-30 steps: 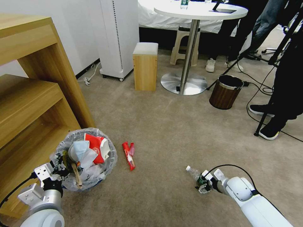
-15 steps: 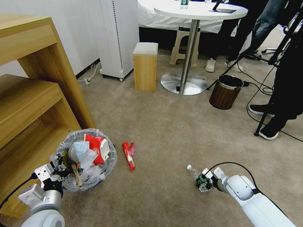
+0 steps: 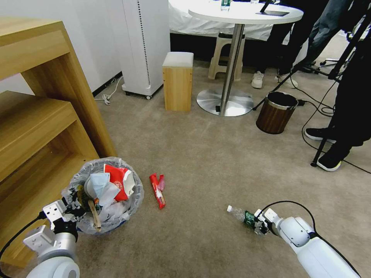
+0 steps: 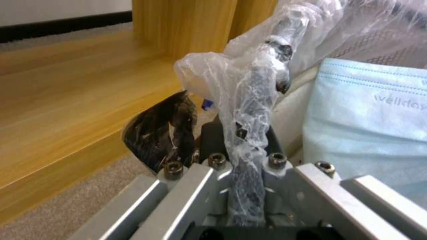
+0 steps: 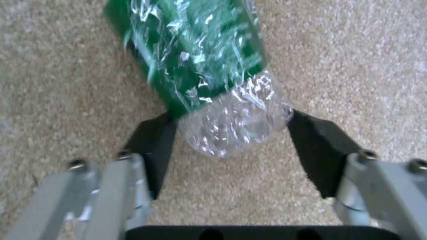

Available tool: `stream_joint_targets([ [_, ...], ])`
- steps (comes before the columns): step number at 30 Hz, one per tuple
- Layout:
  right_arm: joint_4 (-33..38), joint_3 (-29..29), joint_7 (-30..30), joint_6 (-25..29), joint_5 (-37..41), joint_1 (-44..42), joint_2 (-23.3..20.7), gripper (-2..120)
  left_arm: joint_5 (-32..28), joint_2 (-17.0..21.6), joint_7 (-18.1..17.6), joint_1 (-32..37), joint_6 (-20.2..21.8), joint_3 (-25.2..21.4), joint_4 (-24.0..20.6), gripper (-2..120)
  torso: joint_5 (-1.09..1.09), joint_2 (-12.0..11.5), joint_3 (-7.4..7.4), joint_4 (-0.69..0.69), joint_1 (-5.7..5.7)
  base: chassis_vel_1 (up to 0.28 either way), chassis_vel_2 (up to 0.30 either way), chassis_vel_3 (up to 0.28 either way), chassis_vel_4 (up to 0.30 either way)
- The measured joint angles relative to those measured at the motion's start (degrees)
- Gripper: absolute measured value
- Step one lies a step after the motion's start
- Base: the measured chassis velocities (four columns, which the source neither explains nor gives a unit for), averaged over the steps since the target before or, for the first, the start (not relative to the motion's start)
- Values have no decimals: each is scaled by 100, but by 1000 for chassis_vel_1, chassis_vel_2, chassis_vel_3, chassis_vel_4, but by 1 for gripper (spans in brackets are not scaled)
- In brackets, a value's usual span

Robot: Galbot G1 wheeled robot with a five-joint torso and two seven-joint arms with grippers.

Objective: Pick up the trash bin and place the garbage on the floor into it.

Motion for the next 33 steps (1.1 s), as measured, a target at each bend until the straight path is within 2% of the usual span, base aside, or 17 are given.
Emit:
stream_joint_targets([
  [5, 5, -23, 29, 4, 22, 32, 25, 42, -1, 5, 1, -12, 0, 3, 13, 1, 0, 0, 0, 0, 0, 0, 0, 0, 0],
  [9, -7, -35, 35, 18, 56, 53, 29, 36, -1, 12, 2, -22, 0, 6, 20, 1, -1, 0, 0, 0, 0, 0, 0, 0, 0],
  [14, 175, -37, 72, 110, 307, 2, 15, 35, -3, 19, 2, -33, 0, 6, 32, 1, 0, 0, 0, 0, 0, 0, 0, 0, 0],
  [18, 630, 30, 87, 445, 819, -109, -4, 35, -2, 20, 2, -44, 0, 10, 59, 1, 0, 0, 0, 0, 0, 0, 0, 0, 0],
  [21, 1142, 74, -241, 1948, 1792, -90, 5, 34, 38, 11, 2, -74, -1, 45, 138, 1, -1, 0, 0, -1, 0, 0, 0, 0, 0],
  [22, 1142, 74, -241, 1948, 1792, -90, 5, 34, 38, 11, 2, -74, -1, 45, 138, 1, -1, 0, 0, -1, 0, 0, 0, 0, 0],
  [23, 1272, -12, -748, 2866, 2299, 41, 36, 34, 98, -8, 2, -81, -7, 95, 169, 1, -2, 0, 0, -1, 0, 0, 0, 0, 0],
  [25, 1445, -168, -1240, 3544, 2931, 197, 90, 34, 182, -38, 4, -76, -19, 179, 183, 1, -1, 0, 0, 1, 0, 0, 0, 0, 0],
  [26, 1445, -168, -1240, 3544, 2931, 197, 90, 34, 182, -38, 4, -76, -19, 179, 183, 1, -1, 0, 0, 1, 0, 0, 0, 0, 0],
  [27, 1694, -398, -1481, 3767, 3702, 338, 147, 34, 302, -73, 8, -57, -36, 304, 182, 1, -1, 0, 0, 1, 0, 0, 0, 0, 0],
  [29, 1851, -741, -1616, 3823, 4507, 618, 372, 34, 490, -142, 43, -15, -52, 506, 156, 1, -4, 0, 0, -1, 0, 0, 0, 0, 0],
  [30, 1851, -741, -1616, 3823, 4507, 618, 372, 34, 490, -142, 43, -15, -52, 506, 156, 1, -4, 0, 0, -1, 0, 0, 0, 0, 0],
  [33, 1716, -1234, -1678, 3825, 4856, 1111, 855, 34, 642, -188, 74, -6, -72, 658, 115, 1, -1, 0, 0, 0, 0, 0, 0, 0, 0],
])
